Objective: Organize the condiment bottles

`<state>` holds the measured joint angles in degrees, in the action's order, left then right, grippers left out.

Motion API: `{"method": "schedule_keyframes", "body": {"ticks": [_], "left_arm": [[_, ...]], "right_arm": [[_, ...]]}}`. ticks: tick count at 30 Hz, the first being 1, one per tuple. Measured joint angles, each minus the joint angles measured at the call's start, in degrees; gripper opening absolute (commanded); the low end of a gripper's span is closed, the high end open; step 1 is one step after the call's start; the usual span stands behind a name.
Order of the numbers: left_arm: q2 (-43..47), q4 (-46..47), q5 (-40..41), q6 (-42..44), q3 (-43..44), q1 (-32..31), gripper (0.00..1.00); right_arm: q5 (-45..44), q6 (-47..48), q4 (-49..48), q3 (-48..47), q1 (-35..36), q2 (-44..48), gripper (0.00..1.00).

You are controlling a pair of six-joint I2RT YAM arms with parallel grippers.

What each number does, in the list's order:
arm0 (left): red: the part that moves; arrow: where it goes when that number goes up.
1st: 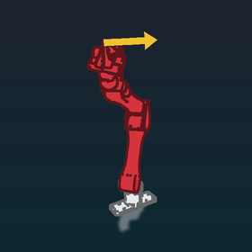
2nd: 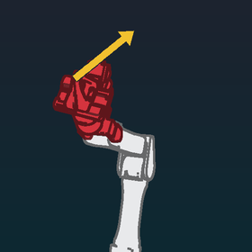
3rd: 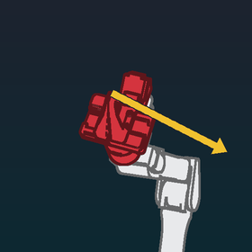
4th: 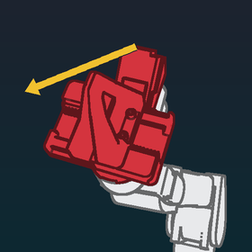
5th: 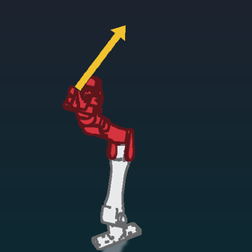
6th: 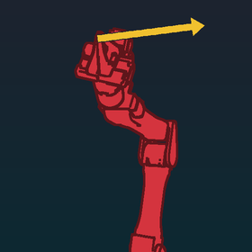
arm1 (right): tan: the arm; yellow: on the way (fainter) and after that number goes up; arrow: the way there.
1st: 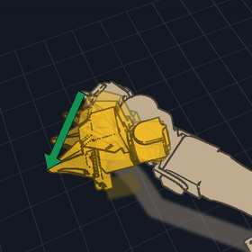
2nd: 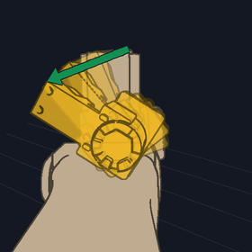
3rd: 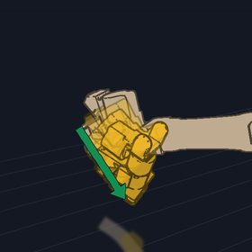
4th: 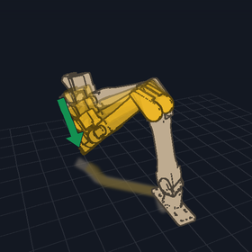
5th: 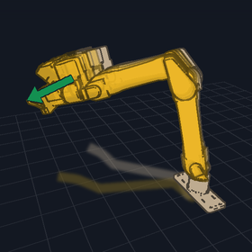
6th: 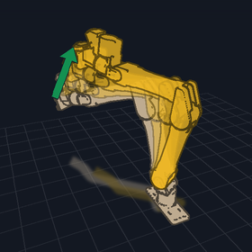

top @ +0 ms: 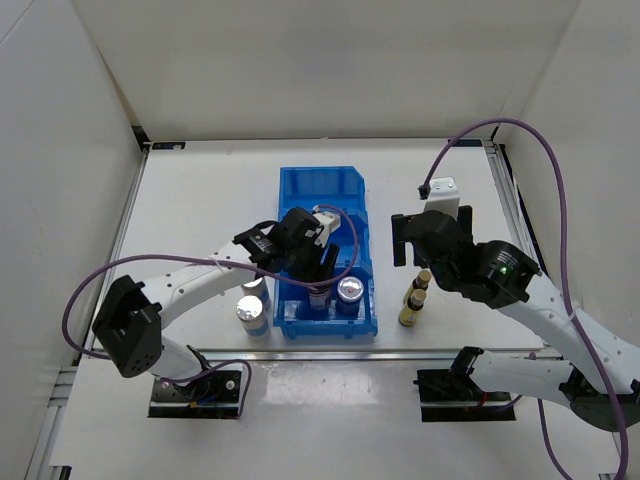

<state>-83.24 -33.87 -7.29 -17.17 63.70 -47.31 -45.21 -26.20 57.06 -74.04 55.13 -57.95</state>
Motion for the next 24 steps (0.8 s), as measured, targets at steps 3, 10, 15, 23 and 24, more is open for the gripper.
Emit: {"method": "schedule_keyframes", "body": {"ticks": [3, 10, 15, 23, 24], "left_arm": [[-0.22, -0.13, 3.65, -1.25, -1.95, -0.22, 0.4], [-2.69, -0.04, 7.08, -3.63, -2.78, -0.5, 0.71], [-3.13, 1.03, 7.69, -5.11, -2.95, -0.72, 1.0], [1.44, -2.19, 11.06, -4.46, 3.02, -0.66, 1.0], [3.15, -2.32, 11.85, -3.96, 4.68, -0.66, 1.0]], "right_arm": [[-0.11, -0.04, 0.0, 0.2, 0.0, 0.04, 1.0], [0.44, -1.46, 0.66, 1.86, -0.48, -1.09, 1.0], [5.7, -3.26, 1.92, 2.84, -5.9, -2.45, 1.0], [15.69, -3.08, 4.35, 4.72, -16.9, -3.63, 1.0], [16.57, -2.95, 4.55, 5.05, -17.64, -3.82, 1.0]]}}
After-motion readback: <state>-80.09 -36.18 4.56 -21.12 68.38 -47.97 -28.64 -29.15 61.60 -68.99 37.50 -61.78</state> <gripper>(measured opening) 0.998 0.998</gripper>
